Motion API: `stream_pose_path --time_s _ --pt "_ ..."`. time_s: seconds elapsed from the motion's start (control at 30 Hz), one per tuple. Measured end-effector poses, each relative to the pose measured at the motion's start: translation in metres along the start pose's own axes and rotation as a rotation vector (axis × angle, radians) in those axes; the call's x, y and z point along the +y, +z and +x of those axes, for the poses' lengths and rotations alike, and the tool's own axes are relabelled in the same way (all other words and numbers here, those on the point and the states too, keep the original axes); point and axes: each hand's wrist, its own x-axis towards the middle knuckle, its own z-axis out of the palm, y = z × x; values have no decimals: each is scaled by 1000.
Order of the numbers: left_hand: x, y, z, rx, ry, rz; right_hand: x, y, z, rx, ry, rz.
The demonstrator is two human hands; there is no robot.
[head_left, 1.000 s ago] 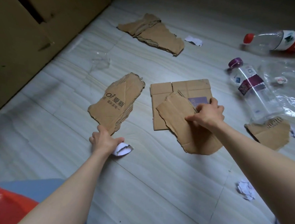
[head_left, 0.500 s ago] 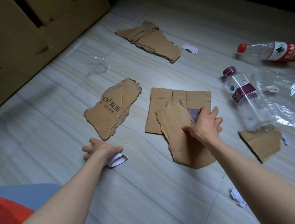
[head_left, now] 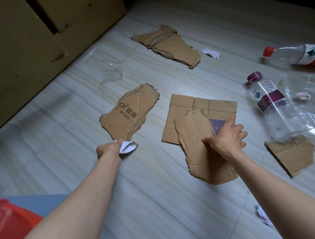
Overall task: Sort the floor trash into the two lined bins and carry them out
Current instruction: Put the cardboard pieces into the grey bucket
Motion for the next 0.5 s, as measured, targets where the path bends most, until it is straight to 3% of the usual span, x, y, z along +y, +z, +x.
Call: stream_pose_path --time_s 0.5 --pt "11 22 1 7 -47 30 1 10 -2 -69 -32 -160"
